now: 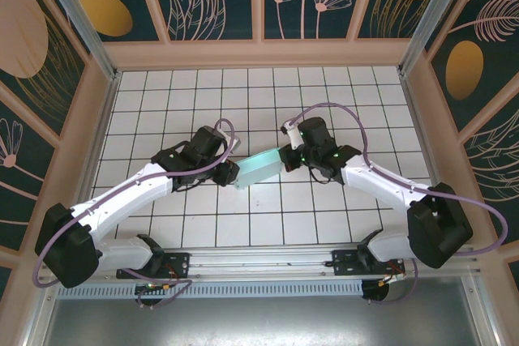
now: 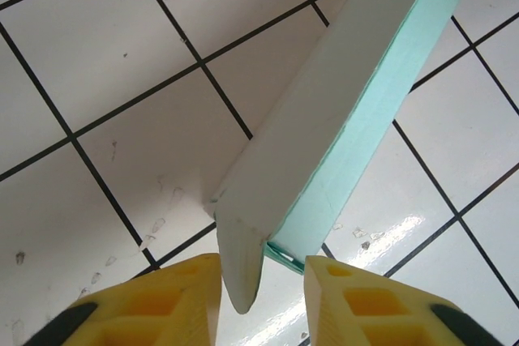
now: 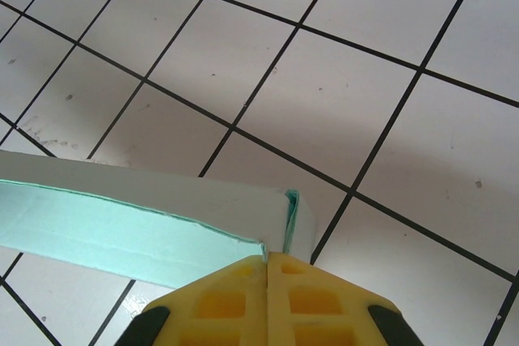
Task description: Fold the paper box
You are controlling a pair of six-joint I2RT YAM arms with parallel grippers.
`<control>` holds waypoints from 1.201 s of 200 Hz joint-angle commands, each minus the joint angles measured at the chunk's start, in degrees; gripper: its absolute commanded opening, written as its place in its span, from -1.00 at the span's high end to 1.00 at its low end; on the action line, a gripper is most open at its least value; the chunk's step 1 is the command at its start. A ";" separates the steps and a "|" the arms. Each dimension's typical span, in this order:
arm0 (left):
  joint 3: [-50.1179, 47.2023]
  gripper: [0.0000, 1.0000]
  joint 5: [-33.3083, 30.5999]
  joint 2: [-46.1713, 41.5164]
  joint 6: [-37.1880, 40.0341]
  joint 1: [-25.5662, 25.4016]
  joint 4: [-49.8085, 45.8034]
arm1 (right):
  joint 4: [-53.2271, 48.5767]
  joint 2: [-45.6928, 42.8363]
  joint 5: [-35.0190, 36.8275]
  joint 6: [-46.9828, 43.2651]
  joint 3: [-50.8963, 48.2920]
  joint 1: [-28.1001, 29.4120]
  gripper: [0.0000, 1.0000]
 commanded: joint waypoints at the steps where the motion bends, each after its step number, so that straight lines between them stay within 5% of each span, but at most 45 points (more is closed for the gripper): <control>1: -0.39 0.42 -0.04 0.69 -0.74 0.16 -1.35 | -2.18 0.97 1.24 0.76 2.21 0.61 1.00; 69: -0.57 0.80 -3.49 0.91 -2.91 0.21 -1.26 | -2.67 1.13 1.41 0.84 2.96 0.82 1.00; 134: 0.56 1.00 -2.16 3.61 -15.97 0.15 4.32 | -2.07 1.10 1.90 1.62 3.10 1.91 1.00; 240: 3.24 1.00 -2.69 5.62 -25.44 0.40 9.09 | -0.14 1.25 4.15 -1.54 1.27 3.80 1.00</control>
